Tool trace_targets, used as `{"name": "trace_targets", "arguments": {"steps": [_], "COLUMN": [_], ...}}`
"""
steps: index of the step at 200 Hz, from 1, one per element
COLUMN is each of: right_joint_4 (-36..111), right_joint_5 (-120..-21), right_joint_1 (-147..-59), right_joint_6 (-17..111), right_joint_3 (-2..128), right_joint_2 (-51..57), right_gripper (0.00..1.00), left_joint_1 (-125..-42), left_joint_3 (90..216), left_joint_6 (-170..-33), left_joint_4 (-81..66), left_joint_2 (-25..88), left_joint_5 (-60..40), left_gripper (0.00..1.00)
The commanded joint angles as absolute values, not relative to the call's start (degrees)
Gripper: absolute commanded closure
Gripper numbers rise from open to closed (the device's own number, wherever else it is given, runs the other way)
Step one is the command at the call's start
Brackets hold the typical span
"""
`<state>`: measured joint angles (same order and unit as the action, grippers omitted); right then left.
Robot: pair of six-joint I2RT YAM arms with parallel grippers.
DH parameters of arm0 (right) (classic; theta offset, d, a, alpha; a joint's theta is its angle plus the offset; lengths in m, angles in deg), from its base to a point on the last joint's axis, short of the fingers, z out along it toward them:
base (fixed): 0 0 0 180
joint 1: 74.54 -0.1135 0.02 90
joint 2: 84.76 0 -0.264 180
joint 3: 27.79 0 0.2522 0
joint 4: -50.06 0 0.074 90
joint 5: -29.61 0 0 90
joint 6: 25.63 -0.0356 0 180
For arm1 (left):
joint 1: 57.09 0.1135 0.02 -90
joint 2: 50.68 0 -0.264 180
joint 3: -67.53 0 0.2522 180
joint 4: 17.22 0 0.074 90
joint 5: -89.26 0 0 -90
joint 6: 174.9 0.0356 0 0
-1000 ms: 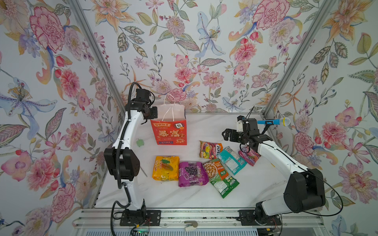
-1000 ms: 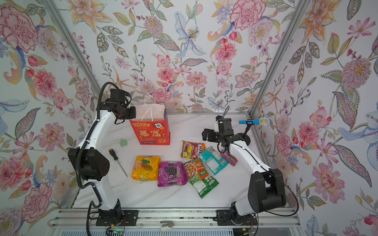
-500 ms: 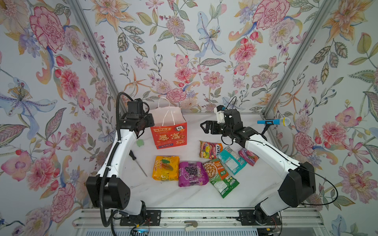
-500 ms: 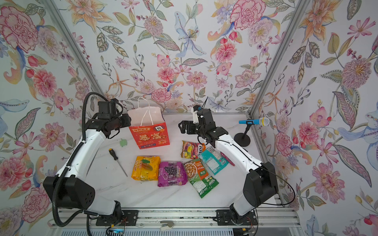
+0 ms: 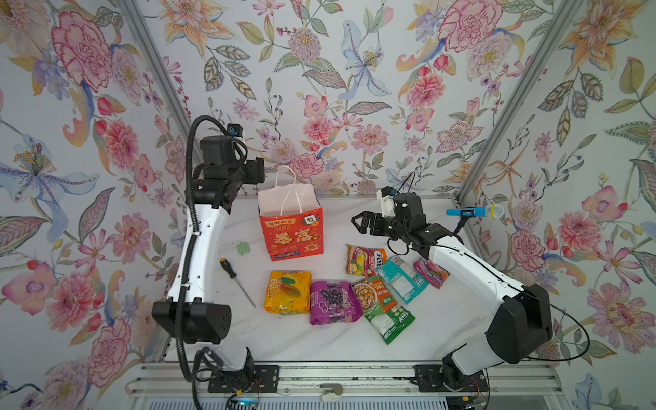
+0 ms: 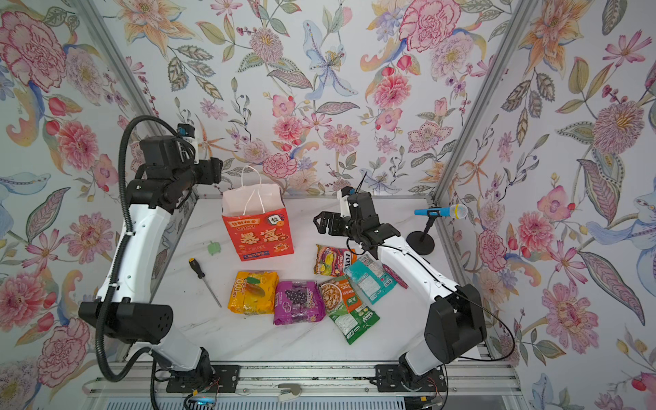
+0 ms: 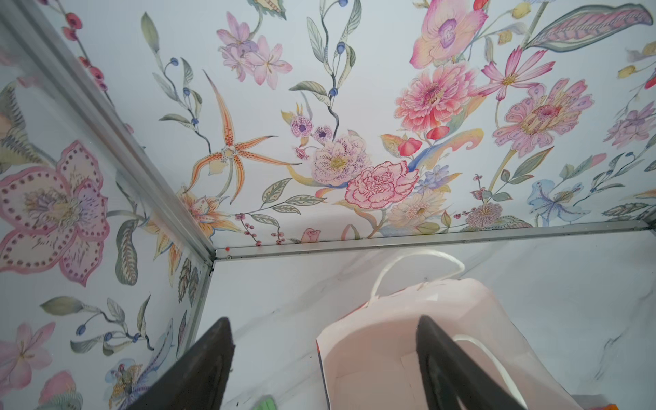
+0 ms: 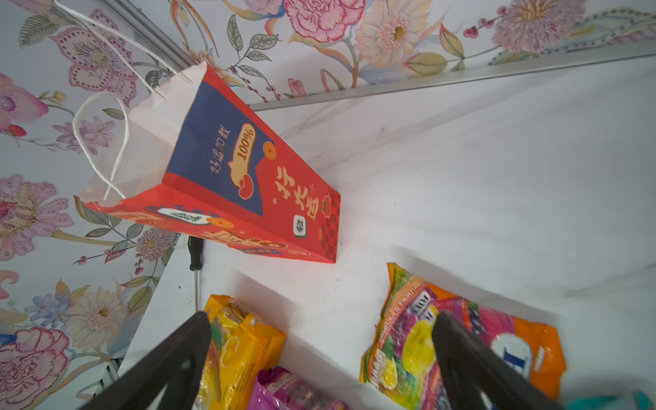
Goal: Place the snacks into the paper bag
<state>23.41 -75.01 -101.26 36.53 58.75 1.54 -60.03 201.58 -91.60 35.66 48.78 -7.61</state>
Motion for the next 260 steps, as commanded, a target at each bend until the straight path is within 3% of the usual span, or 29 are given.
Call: {"name": "trace_targets", "arguments": {"steps": [1,20,137,260], "right_joint_4": [22.5,21.5,19.6,24.4], "right_joint_5": [-76.7,-77.1,-79.2,-81.0], "right_joint_1": [-98.6,-96.1,-91.8,-98.3], "right_joint_6": [34.9,34.8,34.7,33.6], "right_joint_3": [53.9,50.6,48.6,57.7], "right_joint_2": [-5.2,-8.6,-11.1,2.1], "right_gripper": [0.01,0.00,0.01,0.02], "left_joint_1": [-60.9,-61.9,-62.7,-61.0], "left_joint_3": [209.7,216.2,220.2,220.9], "left_joint_6": [-83.8,-80.8,-79.2,-76.8], "left_joint_4": [47.8,52.8,54.1,52.7], "left_joint_2": [57.7,62.7,70.3,73.2], "left_joint_5": [-9.9,-8.6,0.2,-3.1], "left_gripper": [0.18,0.17,0.12,0.10]}}
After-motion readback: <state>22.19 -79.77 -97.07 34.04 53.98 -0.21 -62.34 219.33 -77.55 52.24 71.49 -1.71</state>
